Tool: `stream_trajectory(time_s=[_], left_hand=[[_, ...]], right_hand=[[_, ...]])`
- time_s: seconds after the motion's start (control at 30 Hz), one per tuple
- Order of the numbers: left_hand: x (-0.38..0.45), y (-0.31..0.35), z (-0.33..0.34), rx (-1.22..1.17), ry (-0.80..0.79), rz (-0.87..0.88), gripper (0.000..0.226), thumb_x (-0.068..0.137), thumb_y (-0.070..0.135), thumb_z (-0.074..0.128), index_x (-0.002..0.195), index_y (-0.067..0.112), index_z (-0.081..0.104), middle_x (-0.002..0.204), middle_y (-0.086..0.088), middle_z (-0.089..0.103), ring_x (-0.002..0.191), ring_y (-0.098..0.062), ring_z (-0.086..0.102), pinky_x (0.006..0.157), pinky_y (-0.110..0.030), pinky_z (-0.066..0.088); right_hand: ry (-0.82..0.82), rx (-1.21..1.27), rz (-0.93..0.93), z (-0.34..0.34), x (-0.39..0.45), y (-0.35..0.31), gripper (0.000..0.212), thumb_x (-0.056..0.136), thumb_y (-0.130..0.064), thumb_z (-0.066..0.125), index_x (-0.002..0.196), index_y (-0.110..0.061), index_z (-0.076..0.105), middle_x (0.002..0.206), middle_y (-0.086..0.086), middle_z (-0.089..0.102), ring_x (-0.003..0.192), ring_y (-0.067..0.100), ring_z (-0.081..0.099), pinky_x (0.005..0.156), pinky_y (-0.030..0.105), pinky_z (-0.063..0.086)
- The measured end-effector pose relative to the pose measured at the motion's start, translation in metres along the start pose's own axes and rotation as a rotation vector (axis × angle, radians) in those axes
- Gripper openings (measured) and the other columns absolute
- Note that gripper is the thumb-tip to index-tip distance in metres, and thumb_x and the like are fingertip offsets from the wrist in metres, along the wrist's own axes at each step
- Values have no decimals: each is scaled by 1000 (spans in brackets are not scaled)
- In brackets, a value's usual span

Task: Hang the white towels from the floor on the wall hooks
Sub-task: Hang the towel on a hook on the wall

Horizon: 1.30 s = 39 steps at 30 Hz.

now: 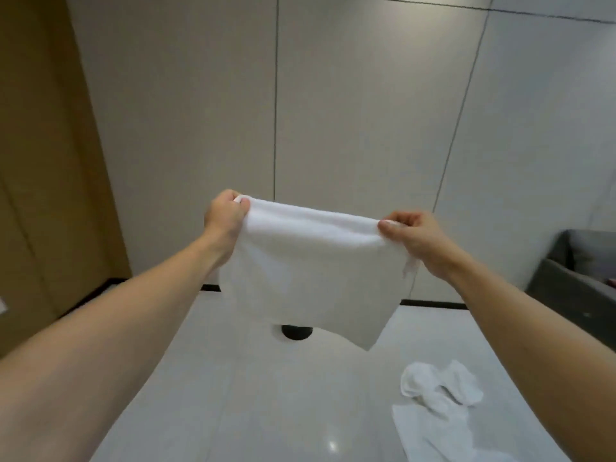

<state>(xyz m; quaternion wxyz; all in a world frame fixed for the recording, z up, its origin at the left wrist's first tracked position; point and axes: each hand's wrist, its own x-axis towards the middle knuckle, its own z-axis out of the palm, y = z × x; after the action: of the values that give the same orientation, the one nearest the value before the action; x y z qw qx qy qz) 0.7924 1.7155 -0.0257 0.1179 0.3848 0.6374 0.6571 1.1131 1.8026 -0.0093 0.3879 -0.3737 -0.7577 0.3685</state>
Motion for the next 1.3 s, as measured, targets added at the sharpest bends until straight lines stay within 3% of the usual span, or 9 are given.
stream_trajectory(time_s=[0.13, 0.3, 0.4, 0.53, 0.67, 0.77, 0.93, 1.13, 1.3], left_hand=[[54, -24, -69, 119, 133, -7, 13, 91, 22, 48, 82, 14, 52, 79, -6, 50, 71, -20, 43, 65, -33, 35], [113, -37, -143, 248, 382, -33, 18, 93, 21, 45, 87, 6, 54, 83, -3, 53, 73, -17, 45, 65, -32, 37], [140, -38, -185, 304, 501, -58, 17, 92, 21, 47, 87, 7, 55, 81, -2, 54, 73, -18, 46, 65, -33, 38], [164, -32, -244, 379, 671, -79, 20, 80, 33, 59, 76, 14, 60, 76, 2, 62, 73, -19, 54, 63, -32, 43], [172, -21, -293, 366, 611, -112, 47, 58, 60, 83, 69, 18, 65, 71, 1, 67, 65, -13, 60, 60, -30, 47], [184, -24, -334, 393, 591, -160, 50, 54, 51, 90, 84, 14, 72, 81, -1, 73, 72, -12, 66, 61, -26, 52], [230, -50, -415, 473, 615, -212, 26, 70, 21, 85, 93, 18, 74, 95, -5, 73, 86, -20, 70, 63, -26, 53], [317, -82, -527, 542, 658, -327, 32, 69, 33, 87, 93, 20, 70, 92, 1, 72, 82, -16, 69, 58, -25, 50], [385, -101, -613, 573, 741, -239, 31, 71, 40, 84, 93, 27, 67, 96, 8, 68, 88, -13, 65, 60, -22, 49]], right_hand=[[-129, -154, -93, 101, 108, 0, 26, 95, -20, 57, 70, -14, 57, 63, 2, 51, 55, 16, 47, 45, 21, 37], [-252, -23, -197, 225, 212, -27, 21, 96, -12, 47, 75, -10, 53, 68, 2, 47, 61, 18, 42, 54, 26, 33], [-425, 113, -216, 280, 254, -58, 22, 89, -15, 57, 68, -13, 54, 62, 1, 50, 56, 18, 45, 51, 25, 35], [-685, 167, -360, 351, 299, -110, 46, 74, -53, 74, 72, -8, 66, 61, -1, 61, 52, 14, 56, 50, 25, 43], [-891, 226, -454, 428, 326, -150, 30, 73, -45, 80, 75, -15, 76, 68, 0, 71, 59, 12, 66, 52, 26, 51], [-906, 344, -429, 492, 344, -178, 20, 81, -38, 77, 76, -19, 77, 78, -1, 74, 73, 16, 70, 59, 30, 55], [-943, 283, -534, 609, 378, -229, 22, 90, -38, 67, 82, -18, 74, 90, 3, 70, 86, 22, 67, 76, 40, 57], [-884, 332, -630, 749, 430, -298, 30, 95, -32, 55, 88, -4, 66, 83, 15, 66, 74, 25, 60, 65, 32, 46], [-953, 350, -619, 842, 474, -350, 33, 93, -32, 57, 82, -2, 63, 80, 16, 66, 70, 25, 61, 64, 32, 46]])
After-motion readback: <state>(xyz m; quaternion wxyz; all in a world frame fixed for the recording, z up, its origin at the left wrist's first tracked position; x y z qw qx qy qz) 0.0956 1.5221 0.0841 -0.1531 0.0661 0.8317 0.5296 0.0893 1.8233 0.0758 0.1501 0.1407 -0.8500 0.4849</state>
